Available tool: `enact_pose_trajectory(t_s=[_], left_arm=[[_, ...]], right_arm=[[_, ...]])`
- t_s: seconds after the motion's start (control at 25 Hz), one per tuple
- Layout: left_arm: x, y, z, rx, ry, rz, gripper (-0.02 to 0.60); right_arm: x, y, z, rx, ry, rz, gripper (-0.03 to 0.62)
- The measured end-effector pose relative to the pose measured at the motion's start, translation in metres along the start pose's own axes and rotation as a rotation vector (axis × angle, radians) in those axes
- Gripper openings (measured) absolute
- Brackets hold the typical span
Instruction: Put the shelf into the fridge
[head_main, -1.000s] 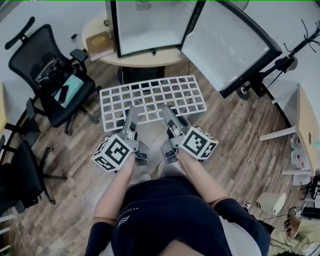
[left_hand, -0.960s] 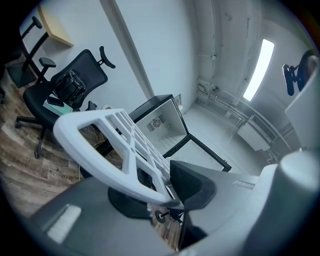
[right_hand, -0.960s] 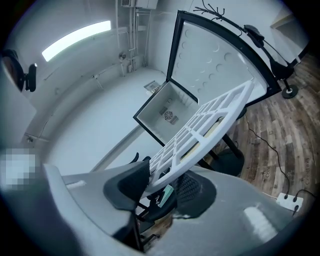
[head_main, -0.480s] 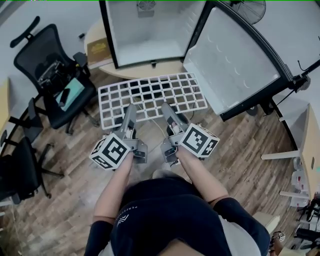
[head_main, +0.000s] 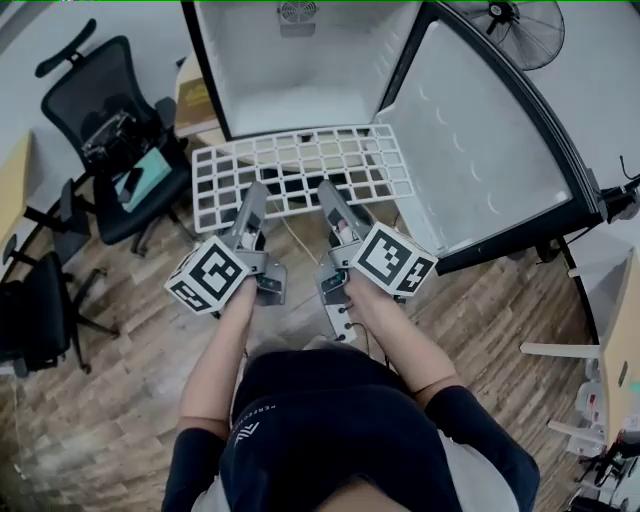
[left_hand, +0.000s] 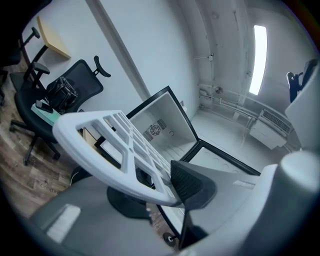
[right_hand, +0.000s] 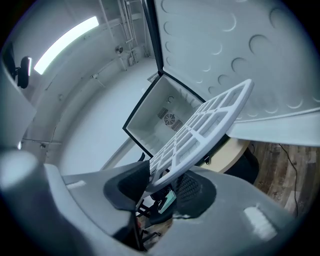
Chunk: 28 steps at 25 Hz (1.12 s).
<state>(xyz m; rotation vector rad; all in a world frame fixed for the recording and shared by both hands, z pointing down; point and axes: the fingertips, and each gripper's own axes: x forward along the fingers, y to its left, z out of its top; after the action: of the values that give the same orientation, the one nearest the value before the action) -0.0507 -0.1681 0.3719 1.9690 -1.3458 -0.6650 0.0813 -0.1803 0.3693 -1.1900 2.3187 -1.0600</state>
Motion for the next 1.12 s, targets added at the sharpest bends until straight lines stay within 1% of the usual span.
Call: enact_pose_trajectory(t_s=[0.12, 0.28, 0.48, 0.72, 1.12], left_arm=[[0.016, -0.004, 0.004, 0.016, -0.009, 0.005, 0.127], [0.031, -0.003, 0.013, 0.040, -0.005, 0.011, 0.127], [0.053, 0.004, 0.026, 0.027, -0.011, 0.004, 0.127], [0.084, 0.010, 0.043, 0.022, 0.001, -0.011, 0.126], [0.125, 0.023, 0.052, 0.003, 0.039, -0.027, 0.126]], right_arm=[[0.010, -0.005, 0.014, 0.005, -0.001, 0.016, 0.133], [0.024, -0.008, 0.022, 0.028, -0.005, 0.028, 0.135], [0.046, -0.010, 0.033, 0.027, -0.019, 0.019, 0.132], [0.076, -0.013, 0.052, 0.031, -0.028, 0.010, 0.132], [0.106, -0.029, 0.069, 0.032, -0.041, -0.030, 0.130]])
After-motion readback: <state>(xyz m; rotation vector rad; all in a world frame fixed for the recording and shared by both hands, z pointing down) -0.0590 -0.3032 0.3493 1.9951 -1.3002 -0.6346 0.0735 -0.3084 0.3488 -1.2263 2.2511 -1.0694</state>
